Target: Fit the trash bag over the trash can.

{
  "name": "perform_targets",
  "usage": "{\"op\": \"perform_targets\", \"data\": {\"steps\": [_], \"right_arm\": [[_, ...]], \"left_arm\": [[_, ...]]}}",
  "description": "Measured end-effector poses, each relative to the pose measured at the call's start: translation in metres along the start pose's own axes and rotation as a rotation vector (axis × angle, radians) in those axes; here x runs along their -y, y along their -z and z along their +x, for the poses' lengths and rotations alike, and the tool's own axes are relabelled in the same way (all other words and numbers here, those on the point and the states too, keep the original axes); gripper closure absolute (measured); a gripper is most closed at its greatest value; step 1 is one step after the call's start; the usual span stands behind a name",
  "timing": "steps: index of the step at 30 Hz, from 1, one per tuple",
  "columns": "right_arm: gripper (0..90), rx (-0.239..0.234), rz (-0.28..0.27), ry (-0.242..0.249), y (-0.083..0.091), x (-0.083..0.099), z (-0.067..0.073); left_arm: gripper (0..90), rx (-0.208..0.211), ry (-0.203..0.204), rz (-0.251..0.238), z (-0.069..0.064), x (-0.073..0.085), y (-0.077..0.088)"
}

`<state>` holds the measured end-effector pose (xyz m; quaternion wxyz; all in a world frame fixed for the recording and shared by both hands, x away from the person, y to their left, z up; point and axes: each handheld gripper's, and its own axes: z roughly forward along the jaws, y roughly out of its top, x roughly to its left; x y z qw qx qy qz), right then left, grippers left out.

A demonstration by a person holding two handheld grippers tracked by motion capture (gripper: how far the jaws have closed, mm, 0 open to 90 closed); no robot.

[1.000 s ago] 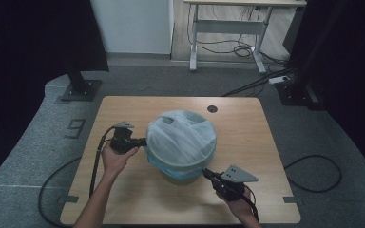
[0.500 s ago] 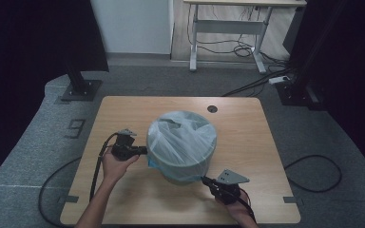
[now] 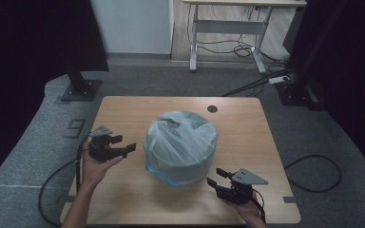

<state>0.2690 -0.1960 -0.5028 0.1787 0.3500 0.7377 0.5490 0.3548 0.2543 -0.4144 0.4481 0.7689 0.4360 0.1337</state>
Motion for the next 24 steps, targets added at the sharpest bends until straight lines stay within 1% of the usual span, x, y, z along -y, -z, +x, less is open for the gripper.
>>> {"op": "perform_targets", "data": {"steps": [1, 3, 4, 6, 7, 8, 9, 11, 15, 17, 18, 20, 23, 24], "right_arm": [[41.5, -0.002, -0.006, -0.008, 0.004, 0.000, -0.002], [40.4, 0.002, -0.012, -0.022, 0.009, 0.001, -0.006], [40.4, 0.006, -0.013, -0.030, 0.012, 0.002, -0.009], [40.2, 0.011, -0.016, -0.050, 0.017, 0.004, -0.013], [40.1, 0.012, -0.017, -0.059, 0.019, 0.005, -0.015], [40.0, 0.015, -0.018, -0.064, 0.021, 0.006, -0.017], [39.9, 0.018, -0.018, -0.072, 0.023, 0.006, -0.019], [39.6, 0.023, -0.022, -0.081, 0.027, 0.008, -0.020], [39.1, 0.025, -0.028, -0.096, 0.030, 0.008, -0.022], [39.1, 0.024, -0.029, -0.097, 0.031, 0.008, -0.022], [39.1, 0.023, -0.029, -0.098, 0.031, 0.008, -0.022], [39.0, 0.022, -0.026, -0.098, 0.031, 0.008, -0.023], [39.0, 0.020, -0.021, -0.101, 0.031, 0.008, -0.022], [39.0, 0.021, -0.022, -0.101, 0.032, 0.008, -0.022]], "left_arm": [[25.0, 0.001, -0.007, -0.007, -0.002, -0.002, 0.004], [25.1, 0.015, -0.037, -0.029, -0.010, -0.013, 0.015], [25.1, 0.033, -0.059, -0.039, -0.017, -0.019, 0.020], [25.4, 0.063, -0.096, -0.048, -0.027, -0.029, 0.024], [25.5, 0.076, -0.112, -0.048, -0.032, -0.034, 0.025], [25.6, 0.099, -0.139, -0.046, -0.041, -0.041, 0.025], [25.6, 0.119, -0.155, -0.043, -0.048, -0.046, 0.024], [25.6, 0.143, -0.177, -0.023, -0.061, -0.058, 0.018], [25.6, 0.155, -0.213, 0.035, -0.084, -0.078, 0.001], [26.5, 0.149, -0.219, 0.074, -0.093, -0.085, -0.008], [26.7, 0.153, -0.222, 0.106, -0.098, -0.088, -0.016], [26.9, 0.158, -0.233, 0.165, -0.103, -0.092, -0.028], [28.8, 0.163, -0.244, 0.238, -0.106, -0.092, -0.045], [29.1, 0.152, -0.263, 0.266, -0.107, -0.091, -0.051]]}}
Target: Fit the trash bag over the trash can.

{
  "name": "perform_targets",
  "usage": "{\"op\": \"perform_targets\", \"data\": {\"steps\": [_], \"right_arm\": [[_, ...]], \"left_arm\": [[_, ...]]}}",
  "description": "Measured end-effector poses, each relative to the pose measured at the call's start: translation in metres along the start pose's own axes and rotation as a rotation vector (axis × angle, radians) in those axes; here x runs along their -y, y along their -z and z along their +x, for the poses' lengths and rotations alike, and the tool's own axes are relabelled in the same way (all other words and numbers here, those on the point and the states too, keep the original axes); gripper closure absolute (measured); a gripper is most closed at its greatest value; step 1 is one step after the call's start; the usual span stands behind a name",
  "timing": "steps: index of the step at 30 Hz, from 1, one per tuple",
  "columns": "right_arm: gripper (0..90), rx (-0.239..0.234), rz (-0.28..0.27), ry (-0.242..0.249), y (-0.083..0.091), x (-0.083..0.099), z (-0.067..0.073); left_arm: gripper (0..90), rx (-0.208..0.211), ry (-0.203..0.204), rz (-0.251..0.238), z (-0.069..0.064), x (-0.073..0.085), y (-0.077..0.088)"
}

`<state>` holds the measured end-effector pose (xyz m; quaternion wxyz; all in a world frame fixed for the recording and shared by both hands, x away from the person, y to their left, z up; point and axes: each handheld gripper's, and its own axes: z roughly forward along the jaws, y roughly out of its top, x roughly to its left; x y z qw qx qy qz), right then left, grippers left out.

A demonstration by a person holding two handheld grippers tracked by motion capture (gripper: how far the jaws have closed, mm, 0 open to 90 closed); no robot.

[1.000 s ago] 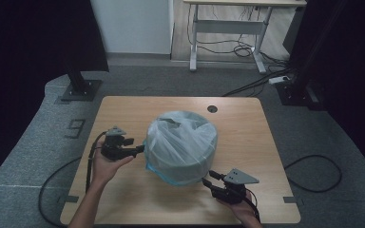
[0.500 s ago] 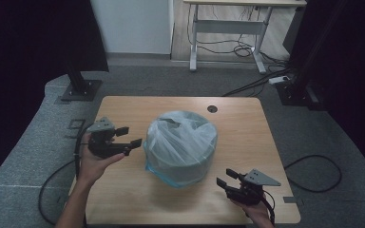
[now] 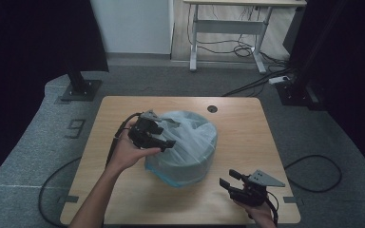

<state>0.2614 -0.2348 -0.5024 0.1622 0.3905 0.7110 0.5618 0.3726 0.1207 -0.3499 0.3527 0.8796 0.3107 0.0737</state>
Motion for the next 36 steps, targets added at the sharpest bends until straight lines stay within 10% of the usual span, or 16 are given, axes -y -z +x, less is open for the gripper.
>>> {"op": "perform_targets", "data": {"steps": [10, 28, 36], "right_arm": [[39.2, 0.000, 0.011, 0.001, 0.000, 0.000, 0.000], [39.2, 0.007, 0.007, -0.004, 0.002, -0.001, -0.002], [39.2, 0.004, 0.003, -0.007, 0.003, -0.002, -0.002]], "left_arm": [[31.3, 0.008, -0.025, 0.148, -0.005, -0.008, -0.026], [31.9, 0.059, -0.015, -0.018, -0.011, -0.041, -0.018], [35.2, 0.076, -0.013, 0.099, -0.017, -0.063, -0.051]]}}
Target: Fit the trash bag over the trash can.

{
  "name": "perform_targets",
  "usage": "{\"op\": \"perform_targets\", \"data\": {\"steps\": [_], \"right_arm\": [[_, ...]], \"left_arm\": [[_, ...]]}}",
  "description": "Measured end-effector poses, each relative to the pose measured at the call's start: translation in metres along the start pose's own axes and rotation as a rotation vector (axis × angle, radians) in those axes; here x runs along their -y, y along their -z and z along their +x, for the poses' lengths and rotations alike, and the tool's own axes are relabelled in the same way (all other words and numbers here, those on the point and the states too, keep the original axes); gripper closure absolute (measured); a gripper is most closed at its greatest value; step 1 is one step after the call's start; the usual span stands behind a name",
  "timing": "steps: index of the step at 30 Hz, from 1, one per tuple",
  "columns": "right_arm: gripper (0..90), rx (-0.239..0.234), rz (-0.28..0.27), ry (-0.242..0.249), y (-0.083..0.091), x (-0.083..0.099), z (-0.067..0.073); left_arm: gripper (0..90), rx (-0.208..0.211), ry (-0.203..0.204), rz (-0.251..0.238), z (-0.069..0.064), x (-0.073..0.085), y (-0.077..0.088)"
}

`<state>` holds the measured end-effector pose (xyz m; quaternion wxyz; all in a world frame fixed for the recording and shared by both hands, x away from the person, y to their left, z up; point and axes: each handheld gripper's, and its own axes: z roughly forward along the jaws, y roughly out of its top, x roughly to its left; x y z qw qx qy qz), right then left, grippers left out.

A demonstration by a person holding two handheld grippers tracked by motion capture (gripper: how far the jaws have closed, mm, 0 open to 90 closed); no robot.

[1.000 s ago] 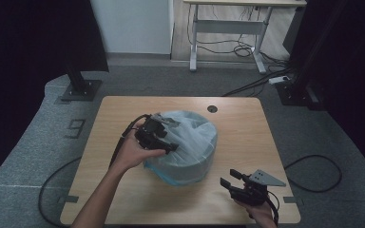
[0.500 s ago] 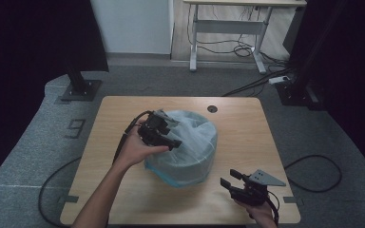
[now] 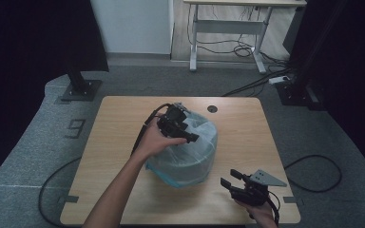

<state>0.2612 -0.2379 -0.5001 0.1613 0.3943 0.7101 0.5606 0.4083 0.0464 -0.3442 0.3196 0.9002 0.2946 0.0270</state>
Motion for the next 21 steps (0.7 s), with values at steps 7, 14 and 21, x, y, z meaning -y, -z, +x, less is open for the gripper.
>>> {"op": "perform_targets", "data": {"steps": [7, 14, 21], "right_arm": [[39.2, 0.000, -0.010, -0.004, 0.004, -0.002, -0.002], [39.3, -0.001, -0.012, -0.002, 0.006, -0.002, -0.002], [39.3, -0.001, -0.012, 0.000, 0.006, -0.002, -0.002]], "left_arm": [[35.4, 0.003, 0.004, 0.094, -0.002, -0.008, -0.024], [35.3, -0.003, 0.005, 0.158, 0.000, -0.011, -0.038], [34.6, -0.009, 0.003, 0.151, 0.000, -0.010, -0.038]]}}
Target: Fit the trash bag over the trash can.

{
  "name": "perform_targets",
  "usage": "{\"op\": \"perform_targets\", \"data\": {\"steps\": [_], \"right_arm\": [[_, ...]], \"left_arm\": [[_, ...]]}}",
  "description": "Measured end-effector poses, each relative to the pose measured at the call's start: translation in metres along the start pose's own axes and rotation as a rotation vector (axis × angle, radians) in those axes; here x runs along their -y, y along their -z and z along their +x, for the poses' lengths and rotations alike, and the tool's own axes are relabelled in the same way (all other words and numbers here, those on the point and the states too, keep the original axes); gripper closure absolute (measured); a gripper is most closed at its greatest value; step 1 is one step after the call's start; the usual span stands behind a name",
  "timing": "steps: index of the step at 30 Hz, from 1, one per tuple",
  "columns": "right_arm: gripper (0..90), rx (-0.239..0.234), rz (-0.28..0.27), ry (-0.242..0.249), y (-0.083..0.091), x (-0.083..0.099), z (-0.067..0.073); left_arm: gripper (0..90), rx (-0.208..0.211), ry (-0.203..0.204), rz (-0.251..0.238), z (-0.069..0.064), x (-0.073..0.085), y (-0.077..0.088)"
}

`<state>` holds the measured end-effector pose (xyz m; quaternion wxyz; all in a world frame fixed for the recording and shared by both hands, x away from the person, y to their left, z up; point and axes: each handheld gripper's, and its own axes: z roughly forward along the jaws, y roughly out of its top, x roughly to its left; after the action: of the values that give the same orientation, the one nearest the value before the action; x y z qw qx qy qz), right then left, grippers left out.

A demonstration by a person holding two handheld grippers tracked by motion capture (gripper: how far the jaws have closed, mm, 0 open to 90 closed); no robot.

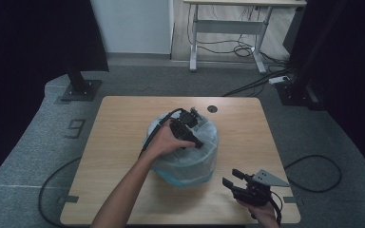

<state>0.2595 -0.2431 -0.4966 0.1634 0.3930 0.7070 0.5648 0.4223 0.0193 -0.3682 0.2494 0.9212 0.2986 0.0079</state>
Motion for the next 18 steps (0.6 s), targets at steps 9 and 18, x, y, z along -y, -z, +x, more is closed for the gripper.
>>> {"op": "perform_targets", "data": {"steps": [9, 18], "right_arm": [[39.3, 0.003, -0.001, -0.002, 0.001, 0.000, 0.000], [39.3, -0.005, 0.009, -0.001, -0.003, 0.001, 0.003]], "left_arm": [[34.2, 0.017, -0.011, -0.175, 0.000, 0.019, 0.044], [34.6, 0.022, -0.033, -0.078, 0.001, 0.036, 0.039]]}}
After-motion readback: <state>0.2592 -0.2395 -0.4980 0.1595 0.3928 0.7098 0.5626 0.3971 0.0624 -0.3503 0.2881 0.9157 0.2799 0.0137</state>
